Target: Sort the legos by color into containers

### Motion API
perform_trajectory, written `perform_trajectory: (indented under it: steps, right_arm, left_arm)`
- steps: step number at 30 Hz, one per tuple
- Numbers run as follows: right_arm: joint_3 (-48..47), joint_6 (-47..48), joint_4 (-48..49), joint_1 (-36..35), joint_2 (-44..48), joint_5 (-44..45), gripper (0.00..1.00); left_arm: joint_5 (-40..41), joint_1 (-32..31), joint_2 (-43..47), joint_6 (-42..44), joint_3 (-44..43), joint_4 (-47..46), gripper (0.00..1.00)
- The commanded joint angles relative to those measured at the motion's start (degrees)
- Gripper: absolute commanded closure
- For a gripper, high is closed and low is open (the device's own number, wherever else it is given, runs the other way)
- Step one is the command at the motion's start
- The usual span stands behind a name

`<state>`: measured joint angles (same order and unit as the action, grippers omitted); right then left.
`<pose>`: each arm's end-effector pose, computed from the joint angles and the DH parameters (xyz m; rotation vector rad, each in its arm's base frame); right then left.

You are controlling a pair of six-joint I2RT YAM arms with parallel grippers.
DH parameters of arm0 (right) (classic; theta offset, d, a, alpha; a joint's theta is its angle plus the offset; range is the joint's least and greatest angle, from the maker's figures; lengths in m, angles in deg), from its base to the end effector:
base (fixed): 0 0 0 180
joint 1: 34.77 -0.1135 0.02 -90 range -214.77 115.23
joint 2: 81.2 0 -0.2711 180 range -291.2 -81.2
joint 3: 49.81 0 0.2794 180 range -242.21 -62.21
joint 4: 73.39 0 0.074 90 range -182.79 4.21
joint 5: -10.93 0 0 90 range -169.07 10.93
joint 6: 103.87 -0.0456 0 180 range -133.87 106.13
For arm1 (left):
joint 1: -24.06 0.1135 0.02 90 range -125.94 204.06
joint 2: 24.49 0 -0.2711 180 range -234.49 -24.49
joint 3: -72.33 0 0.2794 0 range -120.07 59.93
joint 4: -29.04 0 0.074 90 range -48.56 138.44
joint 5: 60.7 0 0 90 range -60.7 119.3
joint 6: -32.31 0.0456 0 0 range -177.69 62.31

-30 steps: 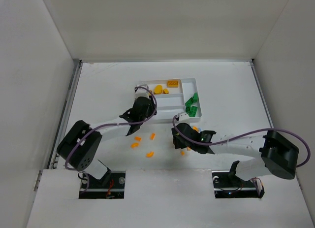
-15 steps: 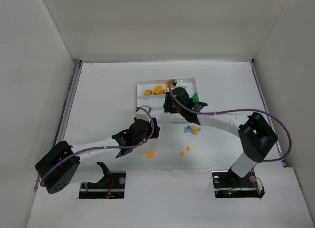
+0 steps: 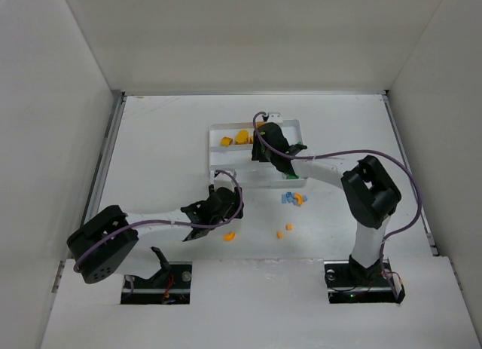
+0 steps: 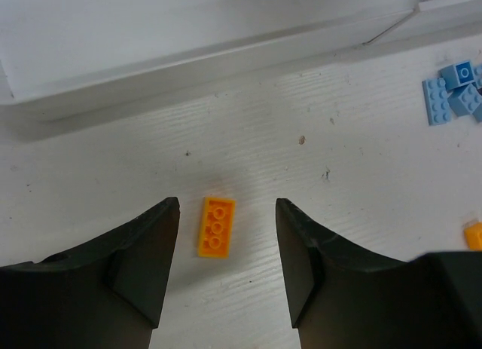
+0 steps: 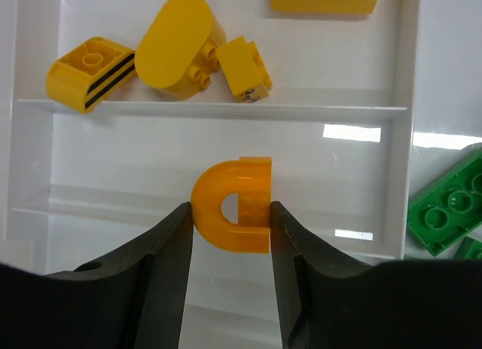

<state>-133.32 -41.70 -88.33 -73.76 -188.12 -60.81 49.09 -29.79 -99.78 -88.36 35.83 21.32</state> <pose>0.3567 0.2703 0.1891 -0.0438 2.2159 0.2924 0.1712 -0.2082 0.1403 0.2204 2.1107 -0.5298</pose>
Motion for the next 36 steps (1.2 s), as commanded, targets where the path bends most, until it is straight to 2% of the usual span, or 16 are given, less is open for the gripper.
perform_trajectory:
  steps: [1,4,9,13,16,23,26,32,36]
  right_arm:
    - [-3.16,1.38,1.4,0.62,-1.28,1.16,0.65]
    - [-3.16,1.38,1.23,0.44,-2.07,1.25,0.6]
    - [-2.37,1.29,1.49,0.44,-0.76,1.51,0.4]
    - [-0.09,1.38,2.11,0.36,3.28,1.51,0.34]
    - [2.28,1.47,2.46,0.27,7.41,1.95,0.34]
    - [13.26,-0.2,4.74,-1.14,17.43,4.59,0.37]
    - [19.33,-2.74,5.27,-1.66,22.43,5.73,0.44]
    - [30.4,-6.87,4.75,-3.6,33.33,8.19,0.54]
    - [35.77,-9.42,2.21,-4.92,39.75,10.12,0.63]
  left_arm:
    - [1.83,0.01,-0.21,-0.26,0.19,-1.5,0.49]
    - [1.48,0.01,-1.26,0.18,0.1,-1.5,0.49]
    - [1.13,-0.69,-3.99,0.35,-1.21,-0.89,0.51]
    - [1.57,-1.04,-4.78,0.44,-1.22,-0.8,0.55]
    - [1.3,-1.48,-4.52,0.53,-1.39,0.08,0.6]
    - [2.44,-2.01,-1.01,0.09,-0.08,4.03,0.6]
    - [2.36,-2.18,-0.65,-0.09,-0.16,5.35,0.66]
    - [2.97,-3.06,-3.11,0.44,-2.18,5.62,0.86]
    - [2.62,-2.45,-0.57,0.44,-4.37,5.0,0.89]
